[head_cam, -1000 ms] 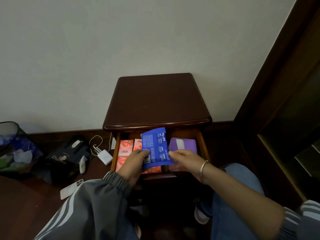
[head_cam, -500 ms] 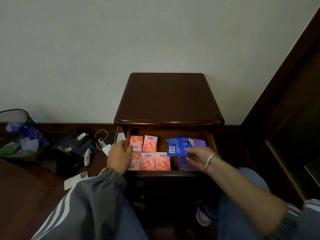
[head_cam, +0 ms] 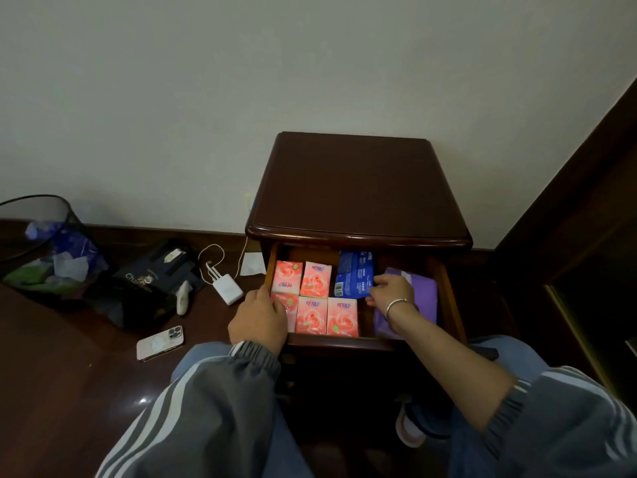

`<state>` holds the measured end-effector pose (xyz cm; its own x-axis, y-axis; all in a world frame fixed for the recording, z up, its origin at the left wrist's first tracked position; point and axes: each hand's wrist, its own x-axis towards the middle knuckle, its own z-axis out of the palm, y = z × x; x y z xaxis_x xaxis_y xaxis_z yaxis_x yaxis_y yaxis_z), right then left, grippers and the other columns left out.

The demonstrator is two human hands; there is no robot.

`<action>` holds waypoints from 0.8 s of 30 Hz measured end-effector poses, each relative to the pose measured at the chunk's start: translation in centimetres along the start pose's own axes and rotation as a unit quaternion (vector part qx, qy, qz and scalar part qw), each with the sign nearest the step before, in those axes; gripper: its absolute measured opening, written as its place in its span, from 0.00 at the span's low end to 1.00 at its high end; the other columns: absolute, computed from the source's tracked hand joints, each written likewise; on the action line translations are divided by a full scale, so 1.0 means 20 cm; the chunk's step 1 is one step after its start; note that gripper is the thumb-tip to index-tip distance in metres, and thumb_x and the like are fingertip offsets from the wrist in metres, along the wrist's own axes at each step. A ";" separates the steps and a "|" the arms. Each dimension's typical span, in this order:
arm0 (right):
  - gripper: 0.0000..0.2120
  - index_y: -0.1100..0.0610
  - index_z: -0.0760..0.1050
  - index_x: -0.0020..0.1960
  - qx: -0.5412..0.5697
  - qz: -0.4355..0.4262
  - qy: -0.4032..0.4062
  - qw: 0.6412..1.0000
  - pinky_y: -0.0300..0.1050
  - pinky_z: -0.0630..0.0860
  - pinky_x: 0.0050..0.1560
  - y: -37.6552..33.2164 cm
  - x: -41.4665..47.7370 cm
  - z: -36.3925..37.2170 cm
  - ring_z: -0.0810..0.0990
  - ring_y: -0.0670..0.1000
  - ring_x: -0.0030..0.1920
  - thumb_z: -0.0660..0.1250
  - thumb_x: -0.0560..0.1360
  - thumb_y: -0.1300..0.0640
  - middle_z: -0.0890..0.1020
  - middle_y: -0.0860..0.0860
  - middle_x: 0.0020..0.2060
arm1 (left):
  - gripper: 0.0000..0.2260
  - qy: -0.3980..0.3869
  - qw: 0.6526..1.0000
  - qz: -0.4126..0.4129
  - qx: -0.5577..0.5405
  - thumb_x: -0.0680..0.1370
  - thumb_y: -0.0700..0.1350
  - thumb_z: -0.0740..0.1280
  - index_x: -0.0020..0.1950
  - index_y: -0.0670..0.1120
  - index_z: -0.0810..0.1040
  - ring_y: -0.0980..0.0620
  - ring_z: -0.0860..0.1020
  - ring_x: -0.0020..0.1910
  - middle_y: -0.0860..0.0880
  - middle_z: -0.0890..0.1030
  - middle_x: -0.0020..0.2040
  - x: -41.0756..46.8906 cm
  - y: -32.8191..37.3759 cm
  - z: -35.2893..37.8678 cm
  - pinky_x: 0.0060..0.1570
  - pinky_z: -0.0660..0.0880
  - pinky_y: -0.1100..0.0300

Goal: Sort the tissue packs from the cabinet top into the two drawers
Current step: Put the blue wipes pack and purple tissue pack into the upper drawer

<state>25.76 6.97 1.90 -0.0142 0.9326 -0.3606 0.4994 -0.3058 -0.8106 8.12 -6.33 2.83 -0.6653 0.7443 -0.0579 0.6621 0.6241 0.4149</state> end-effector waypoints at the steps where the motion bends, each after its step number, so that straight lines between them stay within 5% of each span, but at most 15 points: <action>1: 0.15 0.65 0.76 0.60 -0.032 -0.019 -0.001 0.999 0.44 0.80 0.38 0.01 0.00 0.00 0.82 0.54 0.43 0.62 0.74 0.70 0.81 0.61 0.55 | 0.15 0.004 1.000 -0.001 0.003 0.80 0.50 0.55 0.64 0.50 0.71 0.47 0.78 0.53 0.48 0.76 0.58 0.00 0.00 0.01 0.42 0.70 0.55; 5: 0.14 0.66 0.78 0.57 -0.136 -0.069 -0.017 0.988 0.55 0.79 0.54 0.01 0.00 0.01 0.81 0.59 0.51 0.61 0.74 0.71 0.81 0.61 0.54 | 0.16 0.008 1.000 0.001 0.004 0.79 0.50 0.55 0.65 0.50 0.71 0.48 0.78 0.52 0.48 0.76 0.59 0.00 0.00 0.02 0.40 0.69 0.56; 10: 0.16 0.61 0.76 0.61 -0.304 -0.150 0.000 0.941 0.47 0.75 0.56 -0.02 -0.06 -0.05 0.77 0.57 0.58 0.67 0.75 0.58 0.79 0.58 0.57 | 0.19 0.006 1.000 -0.003 0.003 0.79 0.51 0.56 0.69 0.50 0.68 0.49 0.77 0.54 0.49 0.75 0.61 -0.01 0.00 0.01 0.41 0.67 0.57; 15: 0.27 0.55 0.68 0.69 -0.291 -0.253 -0.068 0.920 0.45 0.69 0.62 0.05 -0.17 -0.25 0.71 0.53 0.63 0.69 0.73 0.48 0.71 0.55 0.64 | 0.20 -0.017 1.000 0.006 -0.015 0.79 0.53 0.57 0.70 0.49 0.67 0.48 0.76 0.58 0.48 0.75 0.64 -0.01 0.01 -0.02 0.47 0.70 0.54; 20: 0.47 0.48 0.58 0.74 -0.418 -0.310 -0.134 0.843 0.46 0.56 0.71 0.25 -0.22 -0.63 0.57 0.50 0.73 0.71 0.62 0.33 0.62 0.48 0.72 | 0.43 -0.107 0.980 0.160 -0.043 0.71 0.63 0.69 0.78 0.49 0.52 0.47 0.58 0.75 0.48 0.55 0.78 -0.03 -0.04 -0.12 0.72 0.61 0.46; 24: 0.55 0.48 0.46 0.76 -0.492 -0.288 -0.090 0.817 0.50 0.48 0.74 0.35 -0.17 -0.74 0.44 0.51 0.76 0.69 0.60 0.29 0.50 0.47 0.76 | 0.58 -0.171 0.943 0.250 0.140 0.63 0.64 0.74 0.77 0.55 0.36 0.48 0.43 0.78 0.51 0.41 0.79 -0.01 -0.15 -0.18 0.74 0.48 0.39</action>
<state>42.13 4.57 4.31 -0.5746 0.7973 -0.1847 0.8184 0.5578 -0.1384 5.01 -9.26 4.90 -0.1283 0.9650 -0.2286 0.9604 0.1783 0.2139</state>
